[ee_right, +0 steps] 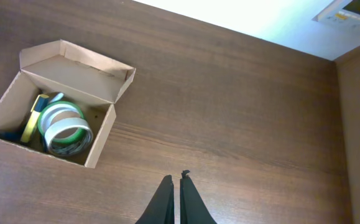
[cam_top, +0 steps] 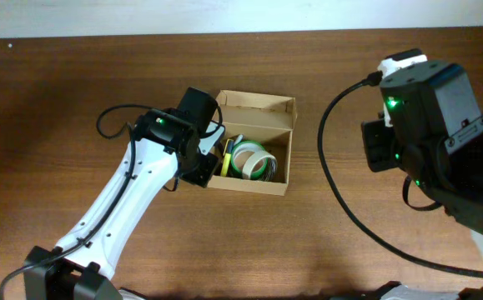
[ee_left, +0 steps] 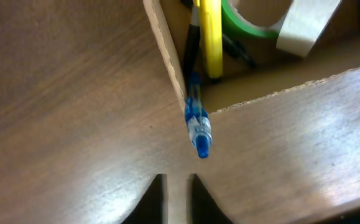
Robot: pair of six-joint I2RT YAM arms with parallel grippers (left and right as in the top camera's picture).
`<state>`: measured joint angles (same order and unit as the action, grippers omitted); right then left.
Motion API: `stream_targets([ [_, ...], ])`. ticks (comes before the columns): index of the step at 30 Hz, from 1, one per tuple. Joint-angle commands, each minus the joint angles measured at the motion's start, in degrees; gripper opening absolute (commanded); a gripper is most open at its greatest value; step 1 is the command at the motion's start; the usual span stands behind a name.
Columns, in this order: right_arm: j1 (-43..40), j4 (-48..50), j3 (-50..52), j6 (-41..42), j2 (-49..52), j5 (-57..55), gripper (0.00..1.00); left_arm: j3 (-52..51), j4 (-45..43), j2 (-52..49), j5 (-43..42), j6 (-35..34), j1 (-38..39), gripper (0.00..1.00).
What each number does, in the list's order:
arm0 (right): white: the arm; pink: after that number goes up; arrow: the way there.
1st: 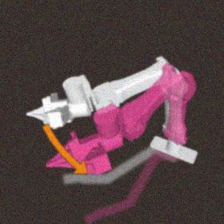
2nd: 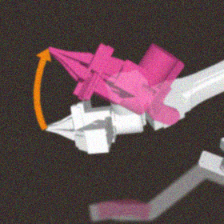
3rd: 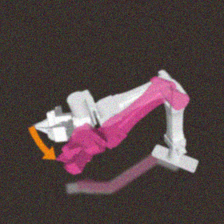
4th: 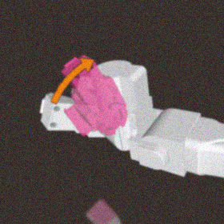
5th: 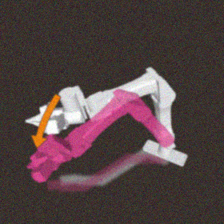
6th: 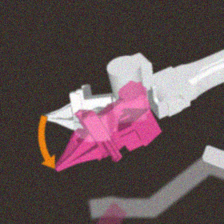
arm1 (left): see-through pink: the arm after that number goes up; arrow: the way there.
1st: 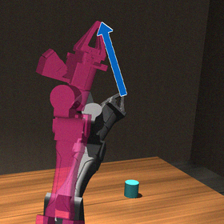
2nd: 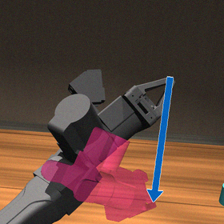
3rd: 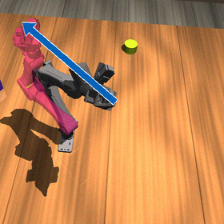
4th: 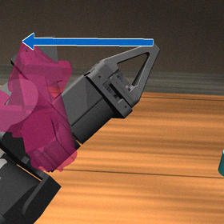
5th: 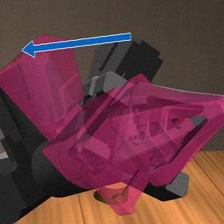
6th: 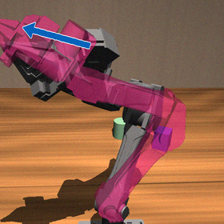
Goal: Pack container
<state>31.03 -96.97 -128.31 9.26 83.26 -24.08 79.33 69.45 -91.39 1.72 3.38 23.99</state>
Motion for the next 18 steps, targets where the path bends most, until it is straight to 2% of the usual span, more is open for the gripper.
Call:
stream_targets([
  [1,0.4,-0.3,-0.3,0.6,-1.8,0.3,0.04,-0.7,-0.5,-0.2,0.7,-0.6,-0.1,0.31],
  [4,0.4,-0.3,-0.3,0.6,-2.3,0.3,0.04,-0.9,-0.7,-0.4,0.7,-0.6,-0.1,0.37],
  [18,0.4,-0.3,-0.3,0.6,-2.8,0.3,0.04,-10.2,-7.1,-0.5,0.9,-2.8,-0.1,0.36],
])
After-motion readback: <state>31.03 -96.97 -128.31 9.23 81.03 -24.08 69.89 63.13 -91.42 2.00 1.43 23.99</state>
